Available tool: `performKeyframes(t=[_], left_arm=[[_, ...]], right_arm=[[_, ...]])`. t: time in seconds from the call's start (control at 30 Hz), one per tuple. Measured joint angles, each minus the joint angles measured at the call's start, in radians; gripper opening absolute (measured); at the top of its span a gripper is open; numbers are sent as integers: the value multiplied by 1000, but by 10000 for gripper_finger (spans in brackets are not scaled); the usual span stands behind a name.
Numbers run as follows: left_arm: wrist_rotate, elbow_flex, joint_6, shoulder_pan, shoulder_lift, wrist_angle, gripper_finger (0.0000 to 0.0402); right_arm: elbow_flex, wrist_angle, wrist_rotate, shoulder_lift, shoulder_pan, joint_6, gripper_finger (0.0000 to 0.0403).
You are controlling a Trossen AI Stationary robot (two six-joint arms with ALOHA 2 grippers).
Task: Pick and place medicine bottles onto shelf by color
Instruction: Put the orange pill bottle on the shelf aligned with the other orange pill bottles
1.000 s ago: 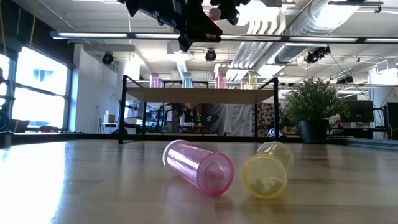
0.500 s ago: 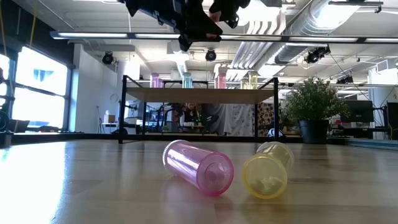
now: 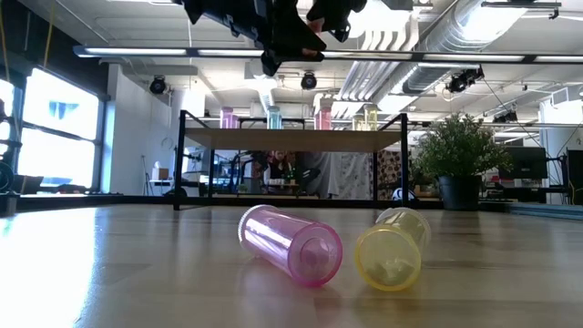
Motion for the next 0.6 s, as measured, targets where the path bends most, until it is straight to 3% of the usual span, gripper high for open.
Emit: performKeyframes(t=[0.2,0.43,0.6], left_arm=[[1,0,-2,0,0,-10,145],[-6,0,-19,-6,-4,-35,217],[4,0,-63,11,-25,-62,237]], right_arm=[[0,-10,3,0,0,3,103],[0,-55,77,-1,0,-1,103],[0,-103,130,-9,-2,-48,103]])
